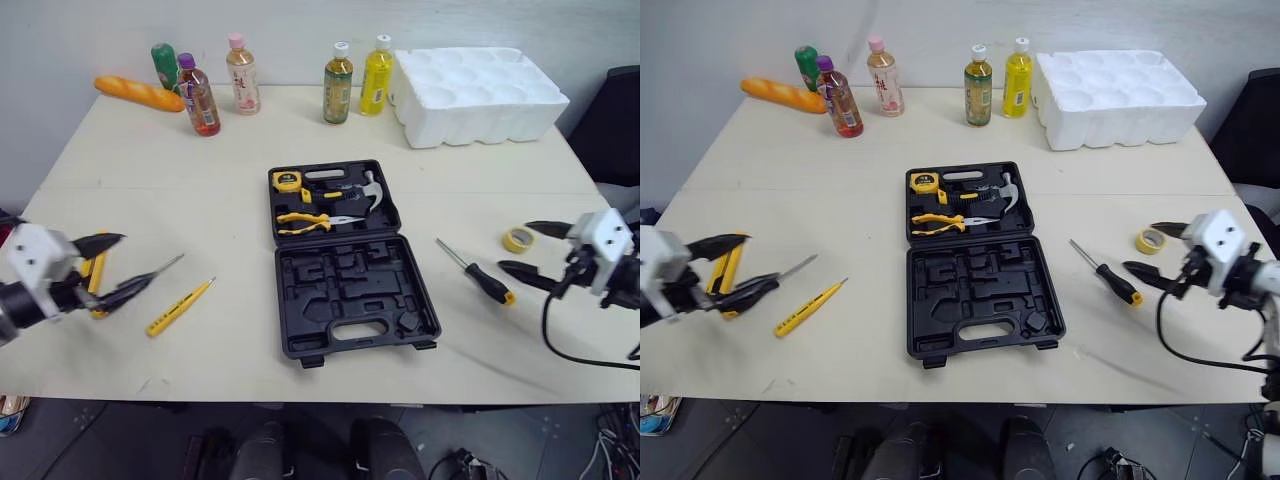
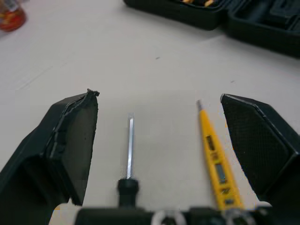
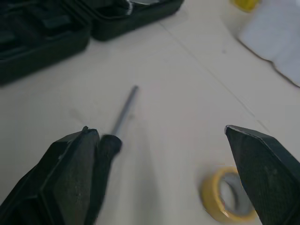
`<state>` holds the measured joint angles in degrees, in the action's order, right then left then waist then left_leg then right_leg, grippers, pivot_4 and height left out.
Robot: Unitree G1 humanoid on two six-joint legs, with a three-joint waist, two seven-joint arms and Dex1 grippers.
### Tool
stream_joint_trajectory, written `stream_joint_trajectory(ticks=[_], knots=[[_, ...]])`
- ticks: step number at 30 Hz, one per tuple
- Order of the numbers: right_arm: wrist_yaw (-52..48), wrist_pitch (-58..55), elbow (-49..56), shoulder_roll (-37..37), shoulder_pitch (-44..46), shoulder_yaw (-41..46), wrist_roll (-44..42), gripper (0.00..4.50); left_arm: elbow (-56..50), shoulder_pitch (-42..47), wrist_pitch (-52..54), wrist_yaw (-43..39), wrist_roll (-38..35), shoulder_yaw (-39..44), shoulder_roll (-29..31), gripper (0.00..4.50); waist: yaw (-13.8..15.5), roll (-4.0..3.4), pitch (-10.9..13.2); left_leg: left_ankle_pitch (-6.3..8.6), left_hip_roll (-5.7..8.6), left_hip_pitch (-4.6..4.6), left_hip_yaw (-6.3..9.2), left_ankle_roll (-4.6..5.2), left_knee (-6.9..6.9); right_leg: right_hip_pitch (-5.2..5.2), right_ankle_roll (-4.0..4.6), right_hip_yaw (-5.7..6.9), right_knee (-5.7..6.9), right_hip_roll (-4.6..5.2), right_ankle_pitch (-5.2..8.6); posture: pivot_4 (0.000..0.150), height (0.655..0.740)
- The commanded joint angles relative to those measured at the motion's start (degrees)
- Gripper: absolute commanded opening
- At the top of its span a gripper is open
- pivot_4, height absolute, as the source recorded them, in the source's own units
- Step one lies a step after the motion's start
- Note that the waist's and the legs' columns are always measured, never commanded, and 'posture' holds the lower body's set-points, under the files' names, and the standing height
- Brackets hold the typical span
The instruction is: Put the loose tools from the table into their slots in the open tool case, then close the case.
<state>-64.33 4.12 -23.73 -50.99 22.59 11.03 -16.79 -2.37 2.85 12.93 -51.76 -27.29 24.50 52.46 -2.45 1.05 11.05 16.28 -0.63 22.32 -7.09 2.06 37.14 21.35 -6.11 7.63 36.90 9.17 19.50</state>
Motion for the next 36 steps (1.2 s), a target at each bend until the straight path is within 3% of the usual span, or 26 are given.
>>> stream_joint_trajectory(ticks=[1,7,11,14,21,22,36], knots=[[4.01,-4.14,8.18,1.63,0.52,-1.7,0.95,4.5,-4.45,4.04,0.77,4.59,3.27,-4.31,-1.88,4.39,0.27,0.0,0.0,0.0,0.0,0.01,0.0,-0.01,0.01,0.01,0.0,0.0,-0.01,-0.03,0.0,0.15,0.74],[7.81,-5.79,12.0,3.75,1.23,-4.53,4.38,4.5,-7.57,6.69,3.65,7.86,5.68,-9.14,-5.03,4.39,0.88,0.0,0.0,0.01,0.0,0.08,0.0,-0.01,0.05,0.04,0.0,-0.03,-0.04,-0.32,0.0,0.15,0.74],[15.74,-0.72,6.44,7.89,7.35,-7.76,11.35,4.5,-7.6,9.61,7.33,13.6,9.3,-14.92,-9.99,4.39,0.8,0.0,0.0,0.0,-0.03,0.07,0.01,-0.01,0.17,0.02,0.01,-0.1,-0.01,-0.51,-0.01,0.15,0.74],[16.73,3.05,3.19,7.47,9.21,-10.42,15.92,3.63,-7.96,10.61,10.1,14.66,8.66,-15.02,-11.95,3.57,0.8,0.0,0.0,0.01,-0.12,0.09,0.04,-0.05,0.18,0.04,0.02,-0.13,0.02,-0.58,-0.01,0.15,0.74],[16.24,5.59,-1.33,9.58,12.07,-12.07,16.59,0.02,-6.32,14.95,13.23,17.2,11.36,-19.72,-16.01,0.21,0.88,0.0,0.0,0.03,-0.14,0.19,0.09,-0.07,0.28,0.01,0.02,-0.08,-0.04,-0.66,-0.01,0.15,0.74],[16.27,5.35,-1.63,9.72,12.37,-12.4,16.77,0.0,-6.03,15.46,13.54,17.33,11.51,-20.4,-16.73,0.05,0.88,0.0,0.0,0.03,-0.14,0.19,0.1,-0.07,0.29,0.0,0.02,-0.08,-0.04,-0.66,-0.01,0.15,0.74],[16.51,3.94,-7.37,13.15,17.42,-16.62,20.25,0.0,-1.47,20.66,17.03,19.91,15.86,-26.4,-22.3,0.05,0.8,0.0,0.0,0.03,-0.16,0.2,0.14,-0.07,0.27,0.01,0.02,-0.06,-0.04,-0.7,-0.01,0.15,0.74]])
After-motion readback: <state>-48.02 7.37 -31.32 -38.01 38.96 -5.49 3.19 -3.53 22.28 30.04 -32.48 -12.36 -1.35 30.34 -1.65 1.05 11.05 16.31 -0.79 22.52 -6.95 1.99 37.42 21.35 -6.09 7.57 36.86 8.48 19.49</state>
